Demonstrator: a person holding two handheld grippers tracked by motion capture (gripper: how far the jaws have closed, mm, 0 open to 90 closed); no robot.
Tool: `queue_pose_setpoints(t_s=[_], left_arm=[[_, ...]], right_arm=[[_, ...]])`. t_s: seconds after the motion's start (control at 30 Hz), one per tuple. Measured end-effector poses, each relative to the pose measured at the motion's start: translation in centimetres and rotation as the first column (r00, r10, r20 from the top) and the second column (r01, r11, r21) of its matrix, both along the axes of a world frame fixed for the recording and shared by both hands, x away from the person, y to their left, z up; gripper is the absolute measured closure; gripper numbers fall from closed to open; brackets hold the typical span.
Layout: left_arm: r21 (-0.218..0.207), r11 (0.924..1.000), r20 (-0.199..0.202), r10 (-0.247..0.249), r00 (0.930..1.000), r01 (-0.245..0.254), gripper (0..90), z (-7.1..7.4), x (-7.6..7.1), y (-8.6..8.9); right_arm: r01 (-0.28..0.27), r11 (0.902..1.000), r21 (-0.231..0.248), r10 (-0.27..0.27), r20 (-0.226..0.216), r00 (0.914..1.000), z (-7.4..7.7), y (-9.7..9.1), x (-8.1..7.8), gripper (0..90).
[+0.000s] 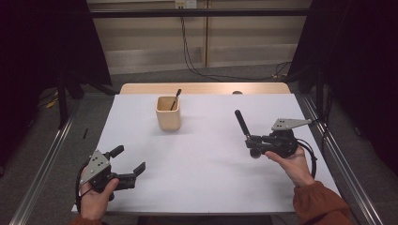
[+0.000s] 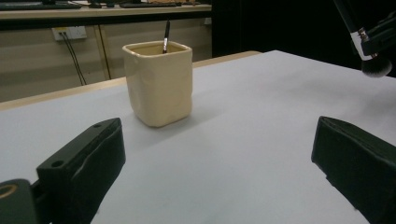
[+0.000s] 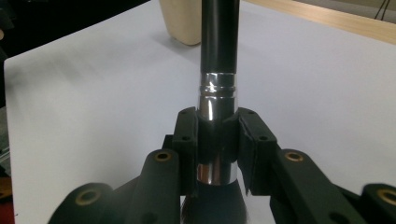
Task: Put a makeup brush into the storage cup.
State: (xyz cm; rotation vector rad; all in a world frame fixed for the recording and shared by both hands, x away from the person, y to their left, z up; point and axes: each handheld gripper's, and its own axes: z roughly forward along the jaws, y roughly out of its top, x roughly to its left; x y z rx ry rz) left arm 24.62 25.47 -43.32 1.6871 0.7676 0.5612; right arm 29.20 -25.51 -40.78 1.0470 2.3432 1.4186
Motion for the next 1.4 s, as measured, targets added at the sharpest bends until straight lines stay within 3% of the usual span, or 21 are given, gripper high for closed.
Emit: queue_pose_setpoints(t_s=[0.2,0.47,0.77,0.83,0.97,1.1,1.17,1.23,1.3,1.4], left_arm=[[0.016,0.9982,-0.01,-0.057,0.9983,0.057,2.6,0.3,0.0,-1.2],[0.047,0.9918,-0.01,-0.118,0.9929,0.119,2.8,0.9,0.7,-3.1],[0.045,0.9846,-0.009,-0.169,0.9857,0.169,2.6,1.4,1.3,-5.4],[0.062,0.9819,-0.02,-0.178,0.9838,0.179,2.6,1.3,1.6,-5.7],[0.068,0.9781,-0.031,-0.195,0.9803,0.197,2.6,1.2,1.9,-6.2],[0.047,0.9696,-0.061,-0.237,0.9696,0.24,2.6,1.9,2.3,-7.0],[0.067,0.9667,-0.048,-0.244,0.9685,0.247,2.7,2.3,2.4,-7.6],[0.086,0.9587,-0.046,-0.268,0.9623,0.271,2.7,2.6,2.4,-8.2],[0.095,0.9566,-0.039,-0.273,0.9613,0.275,2.9,2.8,2.4,-8.7],[0.11,0.9479,-0.045,-0.296,0.9542,0.299,2.9,2.9,2.4,-9.4]], right_arm=[[-0.065,0.9978,-0.014,0.065,-0.005,0.9978,0.2,1.5,-0.2,71.2],[-0.161,0.9863,-0.037,0.16,-0.026,0.9868,-0.2,3.5,0.0,71.2],[-0.213,0.9764,-0.038,0.212,-0.033,0.9768,0.0,5.2,0.1,71.2],[-0.221,0.9747,-0.036,0.219,-0.036,0.975,0.1,5.5,0.1,71.2],[-0.26,0.9645,-0.046,0.257,-0.062,0.9644,0.3,6.2,0.2,71.2],[-0.292,0.9547,-0.058,0.288,-0.068,0.9552,0.8,6.9,0.4,71.3],[-0.318,0.9453,-0.072,0.313,-0.073,0.9468,1.0,7.5,0.5,71.3],[-0.334,0.9387,-0.085,0.328,-0.077,0.9415,1.0,8.0,0.5,71.2],[-0.358,0.9288,-0.096,0.35,-0.092,0.9323,1.0,8.5,0.5,71.2],[-0.378,0.9181,-0.119,0.364,-0.122,0.9232,0.8,9.1,0.5,71.2]])
